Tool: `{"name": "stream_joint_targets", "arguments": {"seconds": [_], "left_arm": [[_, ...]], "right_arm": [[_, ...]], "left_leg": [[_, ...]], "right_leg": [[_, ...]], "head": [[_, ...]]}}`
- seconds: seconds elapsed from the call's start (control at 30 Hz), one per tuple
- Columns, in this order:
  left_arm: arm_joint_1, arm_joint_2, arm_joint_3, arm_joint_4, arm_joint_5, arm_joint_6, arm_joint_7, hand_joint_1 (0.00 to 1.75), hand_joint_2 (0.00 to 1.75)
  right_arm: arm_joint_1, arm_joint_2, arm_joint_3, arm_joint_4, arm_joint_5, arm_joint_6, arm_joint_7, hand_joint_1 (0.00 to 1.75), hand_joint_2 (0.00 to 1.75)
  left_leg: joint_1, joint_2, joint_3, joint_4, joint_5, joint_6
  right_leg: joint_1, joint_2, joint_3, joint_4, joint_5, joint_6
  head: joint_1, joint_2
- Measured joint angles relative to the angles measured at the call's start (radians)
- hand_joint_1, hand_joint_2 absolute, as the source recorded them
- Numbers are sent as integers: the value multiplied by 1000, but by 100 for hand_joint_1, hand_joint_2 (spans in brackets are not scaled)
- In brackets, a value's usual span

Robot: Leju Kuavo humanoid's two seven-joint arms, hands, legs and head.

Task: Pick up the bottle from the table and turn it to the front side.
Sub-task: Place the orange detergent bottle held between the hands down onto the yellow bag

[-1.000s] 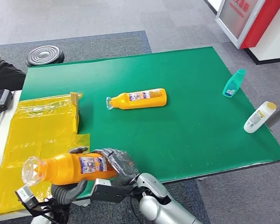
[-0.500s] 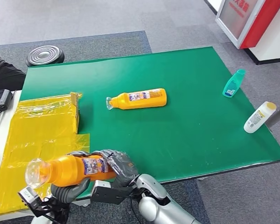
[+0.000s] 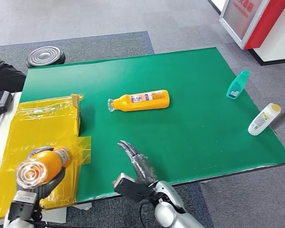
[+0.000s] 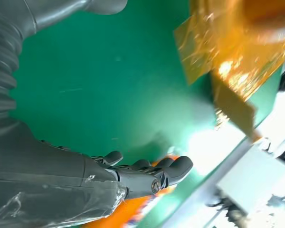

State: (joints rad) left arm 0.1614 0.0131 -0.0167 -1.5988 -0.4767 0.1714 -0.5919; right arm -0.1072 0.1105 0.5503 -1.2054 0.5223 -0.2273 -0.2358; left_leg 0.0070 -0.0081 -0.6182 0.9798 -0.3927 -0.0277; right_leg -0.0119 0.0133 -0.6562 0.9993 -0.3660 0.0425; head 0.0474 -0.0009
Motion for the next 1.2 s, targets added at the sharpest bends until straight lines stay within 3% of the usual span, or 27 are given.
{"name": "stream_joint_targets", "arguments": {"seconds": [0.17,0.27,0.43,0.67,0.8,0.97,1.2], "left_arm": [[28,54,114,-57,-147,99,53,175,175],[33,85,144,-69,-279,119,137,175,175],[14,153,133,-54,-447,35,316,175,175],[-28,204,87,-19,-526,27,387,175,175],[-97,234,33,35,-631,5,443,175,175],[-221,280,-107,133,-727,-38,432,175,175],[-337,285,-302,250,-813,-55,492,175,175]], "right_arm": [[91,-22,-101,-58,-56,48,-38,0,175],[126,-24,-130,-73,-96,75,-74,0,175],[153,-24,-161,-75,-159,97,-135,0,175],[157,-20,-189,-62,-205,122,-165,0,175],[150,-14,-206,-46,-255,163,-194,0,175],[130,-2,-219,-1,-324,222,-218,0,175],[105,11,-224,47,-346,245,-223,0,175]], "left_leg": [[0,0,0,0,-1,0],[0,0,0,0,-1,0],[0,0,0,0,0,-1],[0,0,0,0,0,0],[0,0,0,0,1,0],[0,0,0,0,2,-1],[0,0,0,0,3,-1]], "right_leg": [[0,0,0,0,-1,0],[0,0,0,0,-1,0],[0,0,-1,0,0,-1],[0,0,-1,0,1,-1],[0,0,0,0,1,-1],[0,0,0,0,2,-1],[0,0,0,0,3,-1]], "head": [[0,0],[0,0],[0,0],[0,0],[0,0],[0,0],[0,0]]}}
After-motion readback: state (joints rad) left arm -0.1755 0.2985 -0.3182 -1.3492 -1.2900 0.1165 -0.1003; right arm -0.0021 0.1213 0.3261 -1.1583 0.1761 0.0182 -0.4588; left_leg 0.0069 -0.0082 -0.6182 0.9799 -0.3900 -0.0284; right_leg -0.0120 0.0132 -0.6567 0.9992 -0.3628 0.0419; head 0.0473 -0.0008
